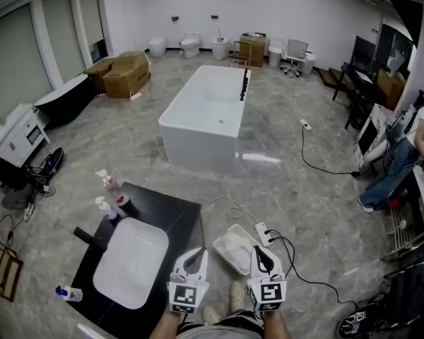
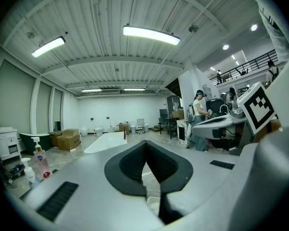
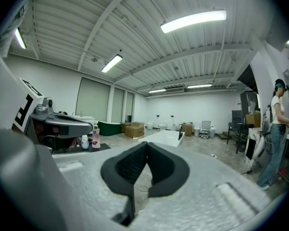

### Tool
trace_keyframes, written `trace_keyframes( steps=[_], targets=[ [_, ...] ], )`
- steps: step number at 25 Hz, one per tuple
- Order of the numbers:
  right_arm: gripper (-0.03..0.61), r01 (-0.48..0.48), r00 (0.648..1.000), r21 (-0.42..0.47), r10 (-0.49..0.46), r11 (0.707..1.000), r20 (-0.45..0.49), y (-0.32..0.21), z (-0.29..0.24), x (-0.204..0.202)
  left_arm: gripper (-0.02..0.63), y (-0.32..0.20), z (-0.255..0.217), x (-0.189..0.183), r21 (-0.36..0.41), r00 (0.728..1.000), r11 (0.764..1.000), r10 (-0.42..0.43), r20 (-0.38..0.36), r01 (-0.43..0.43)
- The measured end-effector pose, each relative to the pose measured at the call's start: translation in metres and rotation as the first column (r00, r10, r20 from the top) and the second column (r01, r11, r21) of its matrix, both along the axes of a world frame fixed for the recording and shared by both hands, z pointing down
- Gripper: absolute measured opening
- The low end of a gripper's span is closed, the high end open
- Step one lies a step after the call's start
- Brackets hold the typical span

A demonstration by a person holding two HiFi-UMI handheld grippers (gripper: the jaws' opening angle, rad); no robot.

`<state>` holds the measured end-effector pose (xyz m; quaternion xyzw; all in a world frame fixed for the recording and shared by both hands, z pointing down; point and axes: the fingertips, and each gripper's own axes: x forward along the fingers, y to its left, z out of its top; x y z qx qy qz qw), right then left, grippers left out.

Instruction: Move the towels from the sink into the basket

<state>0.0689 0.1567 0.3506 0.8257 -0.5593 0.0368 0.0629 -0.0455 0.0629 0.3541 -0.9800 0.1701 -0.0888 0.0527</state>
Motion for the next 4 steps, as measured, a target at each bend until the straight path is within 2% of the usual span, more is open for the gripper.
trace_keyframes(
  steps=[4],
  targets=[
    [-0.002, -0.002, 1.000, -0.001, 0.002, 1.000, 0.000, 0.0005, -0.0001, 0.0032, 0.009, -0.0015, 0.0001, 0.0017, 0.000, 1.000, 1.000, -0.004, 0.000, 0.004]
  ],
)
